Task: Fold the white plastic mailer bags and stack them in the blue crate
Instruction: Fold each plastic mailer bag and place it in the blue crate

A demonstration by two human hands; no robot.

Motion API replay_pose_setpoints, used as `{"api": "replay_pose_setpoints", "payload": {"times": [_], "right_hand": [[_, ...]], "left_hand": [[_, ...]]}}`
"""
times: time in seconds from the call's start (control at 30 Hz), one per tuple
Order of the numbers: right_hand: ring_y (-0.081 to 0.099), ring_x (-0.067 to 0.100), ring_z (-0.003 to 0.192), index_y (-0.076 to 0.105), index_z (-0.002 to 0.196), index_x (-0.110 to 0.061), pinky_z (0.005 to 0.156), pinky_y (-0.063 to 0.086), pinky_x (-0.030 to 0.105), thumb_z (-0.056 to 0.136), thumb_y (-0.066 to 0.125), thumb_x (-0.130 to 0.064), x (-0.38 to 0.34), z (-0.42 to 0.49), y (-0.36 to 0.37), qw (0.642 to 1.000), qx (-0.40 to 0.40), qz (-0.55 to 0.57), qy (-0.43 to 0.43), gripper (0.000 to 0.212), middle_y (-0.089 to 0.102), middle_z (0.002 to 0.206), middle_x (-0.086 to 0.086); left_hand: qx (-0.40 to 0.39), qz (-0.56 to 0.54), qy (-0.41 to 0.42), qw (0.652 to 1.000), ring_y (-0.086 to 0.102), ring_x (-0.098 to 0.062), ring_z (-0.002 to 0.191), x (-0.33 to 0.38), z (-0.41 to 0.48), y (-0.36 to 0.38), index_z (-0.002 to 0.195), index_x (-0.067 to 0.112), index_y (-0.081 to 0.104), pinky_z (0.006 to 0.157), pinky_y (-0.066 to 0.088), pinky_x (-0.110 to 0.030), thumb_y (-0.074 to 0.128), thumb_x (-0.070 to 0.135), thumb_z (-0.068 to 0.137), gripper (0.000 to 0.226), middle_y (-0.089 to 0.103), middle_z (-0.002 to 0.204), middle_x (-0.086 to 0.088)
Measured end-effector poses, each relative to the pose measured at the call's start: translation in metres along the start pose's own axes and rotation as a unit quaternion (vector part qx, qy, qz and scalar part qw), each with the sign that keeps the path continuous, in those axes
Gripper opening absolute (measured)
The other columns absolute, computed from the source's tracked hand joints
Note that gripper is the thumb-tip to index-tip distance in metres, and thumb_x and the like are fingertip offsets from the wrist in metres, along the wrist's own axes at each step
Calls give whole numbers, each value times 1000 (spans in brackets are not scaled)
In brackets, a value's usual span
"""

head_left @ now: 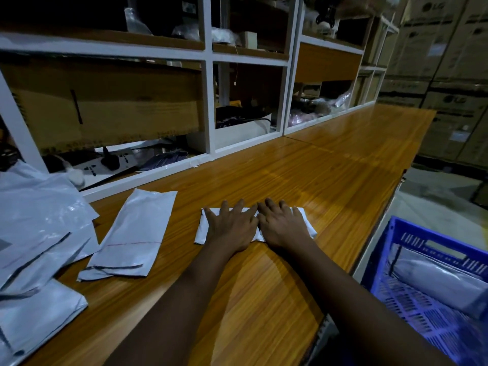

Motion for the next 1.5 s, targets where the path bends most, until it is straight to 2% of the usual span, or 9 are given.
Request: {"api": "replay_pose_setpoints", "payload": {"times": [0.23, 0.4, 0.57, 0.7, 0.83, 1.03, 1.27, 1.37, 1.5], "right_hand": [[62, 48, 106, 71, 101, -10, 77, 52, 58, 93, 29, -32, -4, -19, 0, 999, 42, -9, -6, 48, 67, 118, 18], [34, 50, 137, 50, 137, -10, 106, 28, 63, 91, -7, -46, 1, 0, 18, 999, -6, 19, 38, 82, 41, 149, 23], [54, 56, 114, 66, 111, -5, 90, 42, 72, 94, 23, -30, -2, 0, 7, 999, -15, 38, 22, 52, 61, 118, 33], [24, 50, 141, 39, 147, -17, 111, 24, 64, 90, -6, -47, 5, -4, 13, 998, 11, 16, 59, 79, 32, 153, 25], [26, 50, 140, 37, 147, -17, 109, 29, 64, 104, 30, -34, 13, -2, 7, 999, 36, -4, 21, 47, 37, 149, 26], [25, 53, 140, 37, 145, -19, 109, 29, 66, 104, 31, -41, 22, -4, 4, 999, -31, -13, 22, 46, 33, 152, 23], [64, 37, 99, 66, 110, -10, 83, 50, 48, 100, 35, -31, 14, -9, -5, 948, 192, 242, -71, 39, 69, 107, 11], [59, 27, 115, 61, 128, -17, 89, 48, 43, 100, 23, -40, 15, -3, -3, 958, 93, 253, -100, 52, 64, 127, 7], [26, 24, 148, 31, 154, -21, 112, 27, 43, 97, 9, -53, 20, 1, 0, 983, 7, 162, -89, 69, 29, 161, 2]], "left_hand": [[-13, 15, 24, 1000, 3, -37, 150, -4, -18, 1, 158, 30, 3, 109, 12, -74, 25, 41, 106, 58, -2, 166, -4], [-17, -21, -6, 1000, 2, -32, 151, -9, -15, -1, 158, 27, 5, 115, 10, -67, 21, 38, 107, 55, 0, 166, -4], [-19, -55, -34, 998, 0, -31, 152, -11, -8, 0, 158, 28, 3, 119, 5, -58, 17, 43, 107, 55, 1, 166, -5], [5, -37, -41, 998, 3, -34, 151, -18, -8, 8, 158, 26, 6, 121, 8, -53, 16, 47, 106, 57, 5, 166, -7], [-3, -38, -23, 999, 6, -33, 151, -26, -3, 6, 157, 25, 11, 121, 11, -51, 17, 47, 105, 57, 6, 166, -6], [28, -88, -10, 996, 11, -29, 151, -30, -13, 5, 156, 21, 21, 122, 9, -48, 20, 44, 106, 55, 17, 164, -6], [211, -114, 84, 967, 58, -24, 120, -16, -10, 2, 125, 15, 65, 108, 36, -44, 43, 26, 104, 32, 66, 126, -6], [165, -212, 98, 958, 61, -27, 114, -8, -8, -2, 128, 14, 65, 95, 47, -39, 47, 23, 103, 31, 66, 126, -9], [92, -193, 96, 972, 36, -19, 142, -14, -13, 2, 150, 16, 39, 116, 24, -35, 33, 30, 108, 45, 41, 154, -4]]}}
Point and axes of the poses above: each hand's wrist, its own z-axis towards the middle knuckle, its own y-axis out of the palm, x = y × z, the point moved 1 cm from there along z, towards the middle knuckle
